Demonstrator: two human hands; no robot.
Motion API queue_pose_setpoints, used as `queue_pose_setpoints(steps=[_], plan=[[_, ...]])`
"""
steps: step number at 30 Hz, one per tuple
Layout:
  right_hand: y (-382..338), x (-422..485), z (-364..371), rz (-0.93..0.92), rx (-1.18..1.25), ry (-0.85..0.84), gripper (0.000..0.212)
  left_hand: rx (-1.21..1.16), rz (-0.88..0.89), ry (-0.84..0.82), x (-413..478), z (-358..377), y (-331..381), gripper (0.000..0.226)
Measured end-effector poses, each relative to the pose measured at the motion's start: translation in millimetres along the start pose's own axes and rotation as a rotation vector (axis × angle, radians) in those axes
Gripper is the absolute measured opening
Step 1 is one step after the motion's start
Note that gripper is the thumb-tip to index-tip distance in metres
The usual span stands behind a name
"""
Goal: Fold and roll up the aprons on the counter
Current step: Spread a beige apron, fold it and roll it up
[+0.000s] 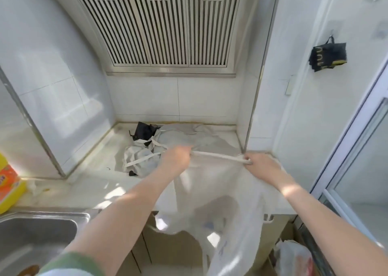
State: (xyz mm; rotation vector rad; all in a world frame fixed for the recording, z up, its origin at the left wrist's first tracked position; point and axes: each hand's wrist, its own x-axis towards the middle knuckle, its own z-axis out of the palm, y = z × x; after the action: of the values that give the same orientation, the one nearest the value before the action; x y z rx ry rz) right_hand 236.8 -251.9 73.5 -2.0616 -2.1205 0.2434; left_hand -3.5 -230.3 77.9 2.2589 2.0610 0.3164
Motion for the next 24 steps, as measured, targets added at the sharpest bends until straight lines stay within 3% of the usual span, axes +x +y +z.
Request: queue_pose_setpoints(steps=[3, 7, 12, 16, 24], plan=[[14, -1, 5, 0.047, 0.172, 0.135, 0.015, -0.034, -0.017, 0.013, -7, 3, 2, 0.026], [11, -11, 27, 0.029, 0.225, 0.07, 0.019, -0.184, -0.063, -0.02, -13, 9, 5, 0.021], [24, -17, 28, 0.068, 0.18, 0.155, 0.031, -0.286, -0.109, 0.013, -13, 9, 6, 0.019], [17, -17, 31, 0.095, 0.384, 0.226, 0.031, -0.371, -0.21, 0.043, -19, 12, 14, 0.031], [28, -13, 42, 0.083, 0.332, 0.17, 0.027, -0.475, -0.129, 0.045, -20, 6, 3, 0.04]])
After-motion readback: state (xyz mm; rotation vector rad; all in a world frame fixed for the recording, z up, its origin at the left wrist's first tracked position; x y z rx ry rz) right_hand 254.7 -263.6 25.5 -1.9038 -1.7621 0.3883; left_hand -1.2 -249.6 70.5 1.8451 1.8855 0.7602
